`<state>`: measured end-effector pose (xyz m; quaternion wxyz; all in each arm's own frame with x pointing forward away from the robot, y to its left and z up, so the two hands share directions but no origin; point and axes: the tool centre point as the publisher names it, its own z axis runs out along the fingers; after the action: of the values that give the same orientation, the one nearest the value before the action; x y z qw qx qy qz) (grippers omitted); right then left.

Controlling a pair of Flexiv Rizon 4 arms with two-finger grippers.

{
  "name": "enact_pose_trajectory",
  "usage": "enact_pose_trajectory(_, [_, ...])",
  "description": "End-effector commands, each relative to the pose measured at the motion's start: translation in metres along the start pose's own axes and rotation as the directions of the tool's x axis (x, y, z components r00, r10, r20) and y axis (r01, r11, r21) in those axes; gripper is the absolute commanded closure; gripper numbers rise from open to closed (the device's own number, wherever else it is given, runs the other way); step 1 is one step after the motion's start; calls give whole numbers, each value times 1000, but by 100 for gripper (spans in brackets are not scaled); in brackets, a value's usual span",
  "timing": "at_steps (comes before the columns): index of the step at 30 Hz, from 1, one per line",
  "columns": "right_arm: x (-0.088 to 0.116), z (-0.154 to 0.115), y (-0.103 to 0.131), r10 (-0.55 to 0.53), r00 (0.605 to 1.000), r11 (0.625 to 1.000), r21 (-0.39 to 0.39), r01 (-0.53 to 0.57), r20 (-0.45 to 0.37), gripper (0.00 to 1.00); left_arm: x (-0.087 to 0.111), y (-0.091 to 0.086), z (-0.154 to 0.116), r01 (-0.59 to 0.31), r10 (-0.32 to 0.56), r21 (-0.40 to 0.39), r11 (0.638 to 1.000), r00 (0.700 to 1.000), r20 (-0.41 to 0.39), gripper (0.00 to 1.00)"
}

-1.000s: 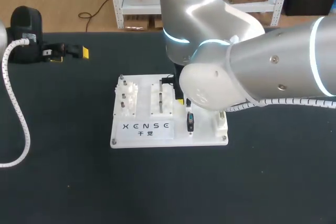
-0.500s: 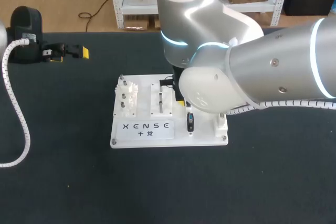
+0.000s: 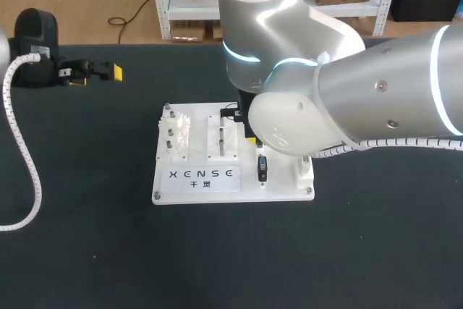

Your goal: Insert the USB connector, Ethernet cable, and multi-pin plug into their matching sockets one by one.

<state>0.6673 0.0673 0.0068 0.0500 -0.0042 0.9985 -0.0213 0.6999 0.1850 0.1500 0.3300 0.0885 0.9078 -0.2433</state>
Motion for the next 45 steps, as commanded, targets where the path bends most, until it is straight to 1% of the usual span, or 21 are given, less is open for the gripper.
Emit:
enact_pose_trajectory(1, [3, -3, -3, -1, 1000, 1000, -11, 1, 12, 100, 0, 0, 0, 0, 0, 0, 1000, 1000, 0, 0])
enact_pose_trajectory(5, [2, -9, -6, 2, 1000, 1000, -30, -2, 21, 100, 0, 0, 0, 0, 0, 0, 1000, 1000, 0, 0])
enact_pose_trajectory(9, [-4, -20, -12, 22, 999, 999, -47, -21, 34, 100, 0, 0, 0, 0, 0, 0, 1000, 1000, 0, 0])
enact_pose_trajectory(11, [-7, -25, -17, 29, 999, 998, -57, -27, 40, 100, 0, 0, 0, 0, 0, 0, 1000, 1000, 0, 0])
enact_pose_trajectory(17, [-15, -33, -34, 60, 997, 997, -52, -58, 50, 100, 0, 0, 0, 0, 0, 0, 1000, 1000, 0, 0])
enact_pose_trajectory(21, [-18, -30, -46, 78, 996, 996, -38, -77, 48, 100, 0, 0, 0, 0, 0, 0, 1000, 1000, 0, 0])
enact_pose_trajectory(31, [-17, -25, -72, 99, 994, 995, -10, -99, 39, 100, 0, 0, 0, 0, 0, 0, 1000, 1000, 0, 0])
enact_pose_trajectory(37, [-17, -21, -79, 104, 994, 995, 2, -104, 29, 100, 0, 0, 0, 0, 0, 0, 1000, 1000, 0, 0])
enact_pose_trajectory(45, [-10, -19, -82, 101, 995, 995, 3, -101, 12, 100, 0, 0, 0, 0, 0, 0, 1000, 1000, 0, 0])
